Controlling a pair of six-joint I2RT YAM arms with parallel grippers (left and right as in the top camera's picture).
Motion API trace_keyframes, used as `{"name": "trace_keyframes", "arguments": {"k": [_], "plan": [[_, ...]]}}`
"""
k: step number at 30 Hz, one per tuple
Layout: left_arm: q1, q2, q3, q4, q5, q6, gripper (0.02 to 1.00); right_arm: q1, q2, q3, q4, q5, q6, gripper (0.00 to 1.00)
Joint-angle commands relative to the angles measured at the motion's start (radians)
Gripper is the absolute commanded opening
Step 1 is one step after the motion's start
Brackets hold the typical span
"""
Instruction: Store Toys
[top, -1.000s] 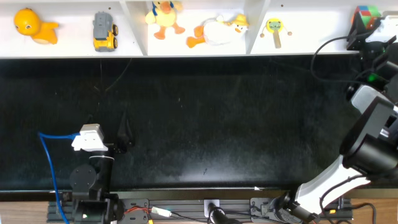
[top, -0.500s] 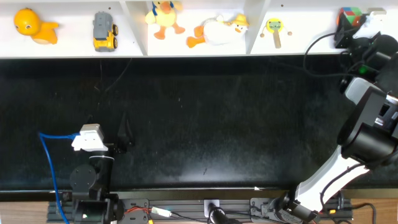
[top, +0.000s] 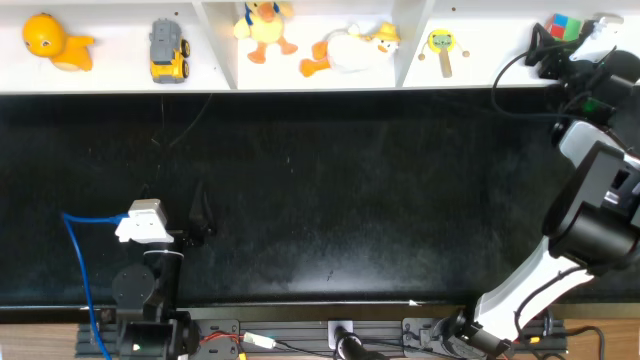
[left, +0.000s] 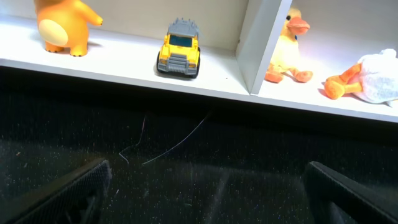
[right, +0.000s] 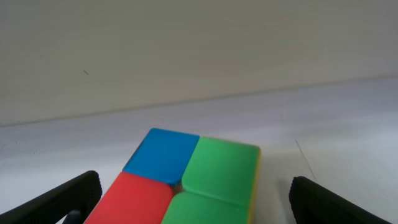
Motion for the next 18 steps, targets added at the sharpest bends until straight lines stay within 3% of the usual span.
{"name": "trace_keyframes", "arguments": {"k": [1,9,14,18], "plan": [[-0.002,-0.011,-0.006,0.003,-0.001,-0.01,0.998,-0.009,-0.11,-0.003,-0.144,0.074,0.012,0.998],[-0.002,-0.011,-0.006,0.003,-0.001,-0.01,0.998,-0.003,-0.417,-0.003,-0.628,0.231,-0.169,0.993],[-0.002,-0.011,-0.006,0.003,-0.001,-0.01,0.998,0.005,-0.551,-0.003,-0.93,0.236,-0.208,0.996],[-0.002,-0.011,-0.005,0.003,-0.001,-0.01,0.998,0.044,-0.607,-0.003,-1.044,0.236,-0.265,0.996]]}}
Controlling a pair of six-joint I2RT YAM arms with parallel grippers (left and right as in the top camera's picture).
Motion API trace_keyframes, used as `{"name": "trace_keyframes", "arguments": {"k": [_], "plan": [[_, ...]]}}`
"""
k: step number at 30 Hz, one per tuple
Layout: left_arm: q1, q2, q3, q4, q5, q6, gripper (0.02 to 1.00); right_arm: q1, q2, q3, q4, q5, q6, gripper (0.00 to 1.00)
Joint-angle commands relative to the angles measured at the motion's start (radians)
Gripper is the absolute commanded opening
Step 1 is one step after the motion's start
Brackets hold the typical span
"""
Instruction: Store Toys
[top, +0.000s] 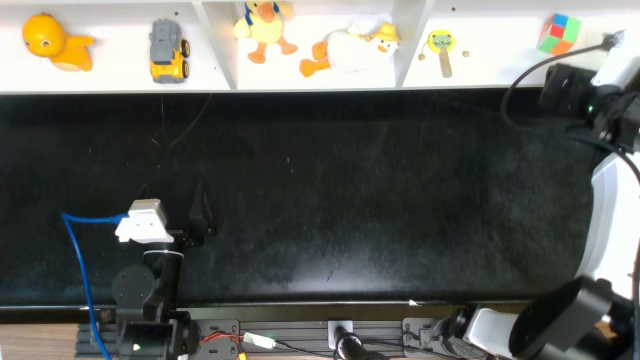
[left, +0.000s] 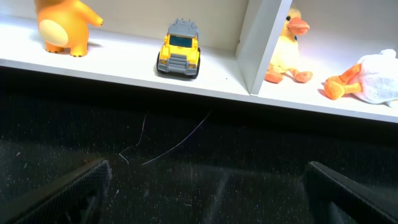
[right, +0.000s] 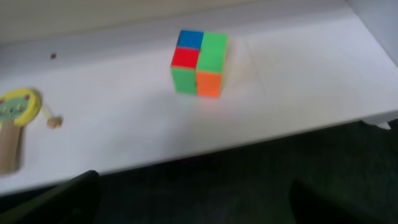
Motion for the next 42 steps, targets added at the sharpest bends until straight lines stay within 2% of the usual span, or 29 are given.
{"name": "trace_keyframes", "arguments": {"k": [1,10,19,28,42], "plan": [[-0.002,-0.011,-0.005,0.002,-0.001,-0.01,0.998,0.051,-0.042,0.002,-0.055,0.01,-0.078,0.996],[-0.002,-0.011,-0.005,0.002,-0.001,-0.01,0.996,0.272,-0.229,0.002,-0.122,0.0,-0.116,0.993],[-0.002,-0.011,-0.005,0.002,-0.001,-0.01,0.998,0.475,-0.418,0.002,-0.306,0.0,-0.104,0.996],[-0.002,-0.011,-0.005,0.002,-0.001,-0.01,0.998,0.491,-0.475,0.002,-0.406,0.003,-0.105,0.996],[-0.002,-0.011,-0.005,0.002,-0.001,-0.01,0.998,0.491,-0.445,0.002,-0.41,0.003,-0.105,0.993]]}}
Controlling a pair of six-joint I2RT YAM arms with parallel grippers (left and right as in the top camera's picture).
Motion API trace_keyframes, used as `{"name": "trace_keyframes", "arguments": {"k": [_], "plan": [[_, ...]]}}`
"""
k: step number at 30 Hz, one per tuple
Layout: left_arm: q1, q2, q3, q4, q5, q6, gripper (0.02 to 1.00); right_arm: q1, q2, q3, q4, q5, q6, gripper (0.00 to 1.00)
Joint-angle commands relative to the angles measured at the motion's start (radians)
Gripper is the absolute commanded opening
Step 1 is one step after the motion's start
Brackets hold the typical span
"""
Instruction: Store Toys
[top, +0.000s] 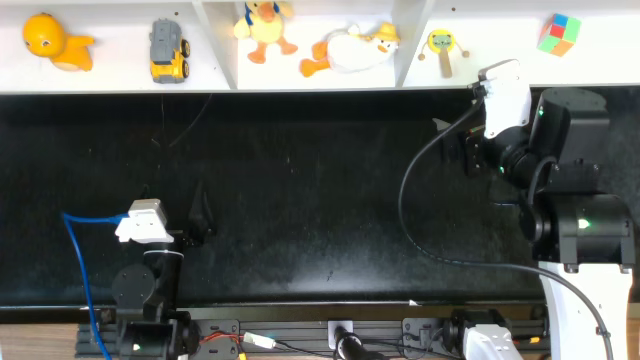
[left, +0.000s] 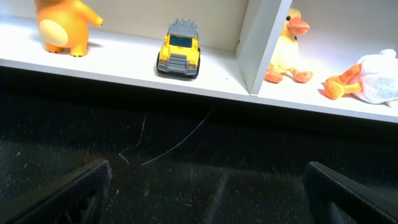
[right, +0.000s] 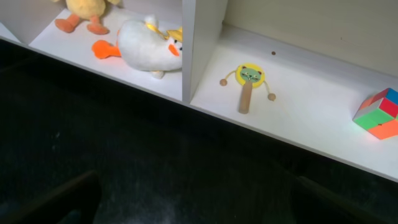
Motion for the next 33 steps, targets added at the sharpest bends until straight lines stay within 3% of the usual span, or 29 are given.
{"name": "trace_keyframes", "arguments": {"k": [1,9,20,28,33], "plan": [[-0.002,-0.011,-0.005,0.002,-0.001,-0.009,0.998,0.003,0.0,0.003,0.003,-0.004,0.003,0.996],[-0.002,-0.011,-0.005,0.002,-0.001,-0.009,0.998,0.003,-0.048,0.0,0.003,-0.004,0.003,0.996],[-0.002,-0.011,-0.005,0.002,-0.001,-0.009,0.998,0.01,-0.322,-0.151,0.06,0.01,-0.021,0.993],[-0.002,-0.011,-0.005,0.002,-0.001,-0.009,0.998,0.084,-0.628,-0.573,0.396,0.011,0.164,0.993],[-0.002,-0.011,-0.005,0.002,-0.001,-0.009,0.998,0.121,-0.825,-0.824,0.591,0.093,0.327,0.996]]}}
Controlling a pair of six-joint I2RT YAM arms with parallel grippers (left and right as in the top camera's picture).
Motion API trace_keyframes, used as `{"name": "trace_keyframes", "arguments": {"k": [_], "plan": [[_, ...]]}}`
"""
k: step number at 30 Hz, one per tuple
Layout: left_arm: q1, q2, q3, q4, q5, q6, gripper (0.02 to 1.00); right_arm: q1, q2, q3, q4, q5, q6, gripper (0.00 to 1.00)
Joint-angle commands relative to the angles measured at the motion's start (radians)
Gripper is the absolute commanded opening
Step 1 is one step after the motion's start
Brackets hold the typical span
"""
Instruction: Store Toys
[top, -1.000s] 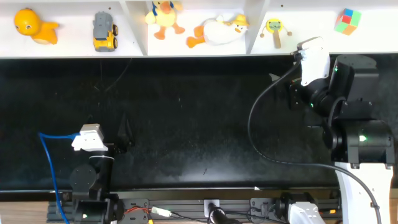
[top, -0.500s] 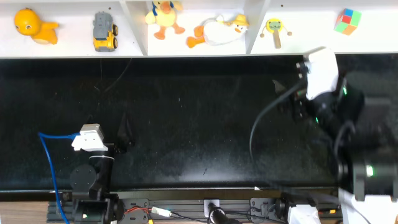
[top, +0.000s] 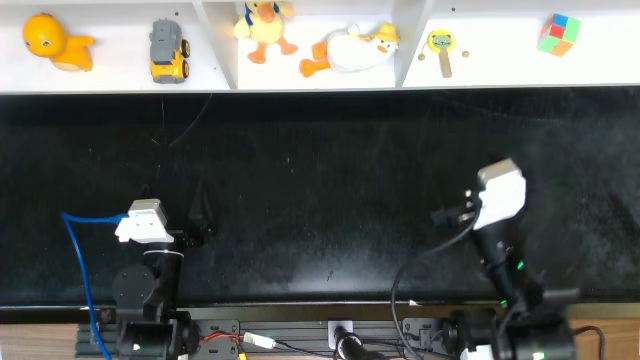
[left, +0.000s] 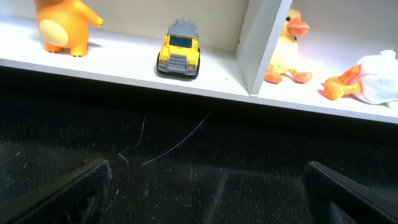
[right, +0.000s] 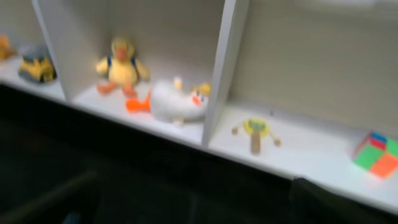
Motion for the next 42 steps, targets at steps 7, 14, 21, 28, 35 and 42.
{"name": "trace_keyframes", "arguments": {"k": [7,14,21,28,35,42], "plan": [[-0.002,-0.011,-0.005,0.001,-0.001,-0.007,0.998,0.051,-0.323,-0.358,0.191,0.19,0.334,0.996],[-0.002,-0.011,-0.005,0.001,-0.001,-0.007,0.998,0.052,-0.377,-0.515,0.301,0.262,0.499,0.993],[-0.002,-0.011,-0.005,0.001,-0.001,-0.007,0.998,0.061,-0.377,-0.568,0.346,0.269,0.484,0.996],[-0.002,-0.011,-0.004,0.0,-0.001,-0.007,0.998,0.073,-0.377,-0.568,0.344,0.261,0.424,0.993],[-0.002,-0.011,-0.005,0.001,-0.001,-0.007,0.998,0.073,-0.377,-0.568,0.344,0.261,0.424,0.993],[-0.002,-0.011,-0.005,0.0,-0.001,-0.007,0.996,0.073,-0.377,-0.568,0.344,0.261,0.424,0.996]]}}
